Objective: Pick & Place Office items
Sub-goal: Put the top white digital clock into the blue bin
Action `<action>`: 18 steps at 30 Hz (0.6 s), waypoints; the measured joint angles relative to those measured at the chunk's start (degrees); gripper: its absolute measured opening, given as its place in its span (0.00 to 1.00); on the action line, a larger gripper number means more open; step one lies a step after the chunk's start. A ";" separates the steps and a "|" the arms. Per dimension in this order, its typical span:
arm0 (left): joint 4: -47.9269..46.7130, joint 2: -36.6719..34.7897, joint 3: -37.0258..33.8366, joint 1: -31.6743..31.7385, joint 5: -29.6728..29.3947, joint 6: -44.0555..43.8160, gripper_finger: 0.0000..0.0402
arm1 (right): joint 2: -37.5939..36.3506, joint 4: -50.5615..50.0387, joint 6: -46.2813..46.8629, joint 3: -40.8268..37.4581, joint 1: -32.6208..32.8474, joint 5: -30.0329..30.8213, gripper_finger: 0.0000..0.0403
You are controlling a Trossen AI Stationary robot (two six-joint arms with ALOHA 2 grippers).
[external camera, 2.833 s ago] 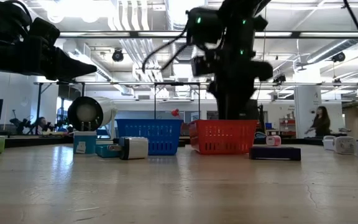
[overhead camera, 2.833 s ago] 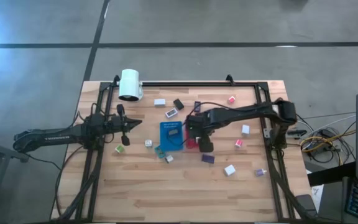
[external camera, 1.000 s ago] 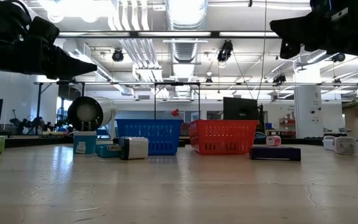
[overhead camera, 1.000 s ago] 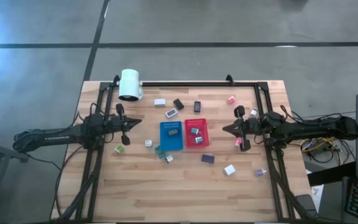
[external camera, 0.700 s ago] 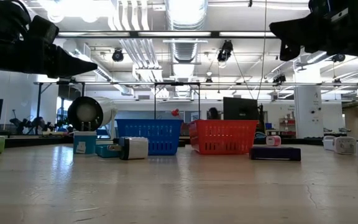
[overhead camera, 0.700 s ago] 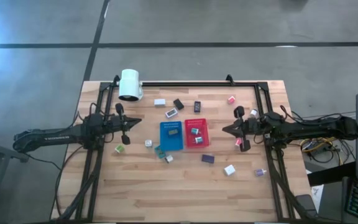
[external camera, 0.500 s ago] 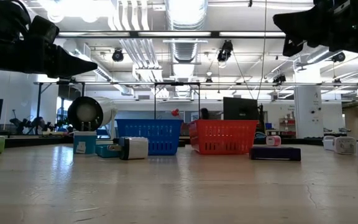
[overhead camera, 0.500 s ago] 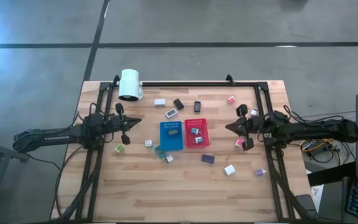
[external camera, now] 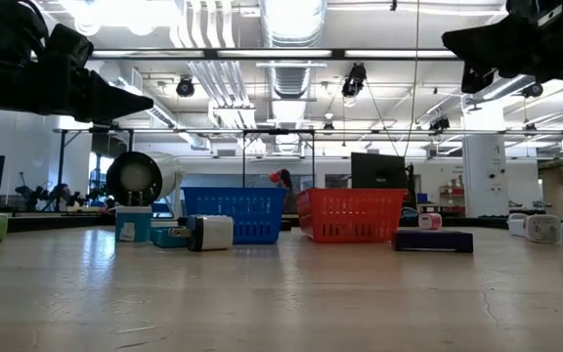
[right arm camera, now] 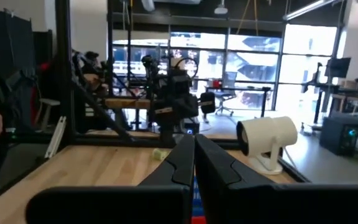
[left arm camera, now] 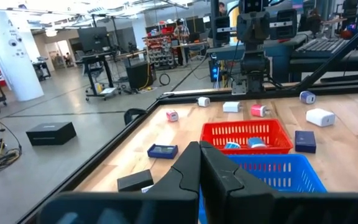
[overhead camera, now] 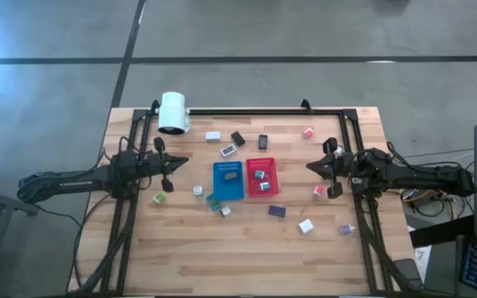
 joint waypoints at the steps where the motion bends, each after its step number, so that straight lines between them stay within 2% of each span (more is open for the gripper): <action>1: 0.02 0.00 0.02 0.00 -0.02 -0.08 0.01 | -0.67 -0.30 0.00 -0.02 0.00 0.00 0.02; 12: -0.07 -0.02 0.15 0.01 -0.07 -0.22 0.01 | -6.90 -1.75 -1.04 -2.43 -0.24 -0.02 0.02; 14: -0.26 0.03 0.87 0.00 -1.82 -2.63 0.01 | -7.61 -1.68 -0.47 -2.65 -0.28 -0.02 0.02; 18: -2.35 1.48 5.65 0.02 -9.22 -8.68 0.01 | -7.21 -1.86 -0.03 -2.81 -0.29 -0.01 0.02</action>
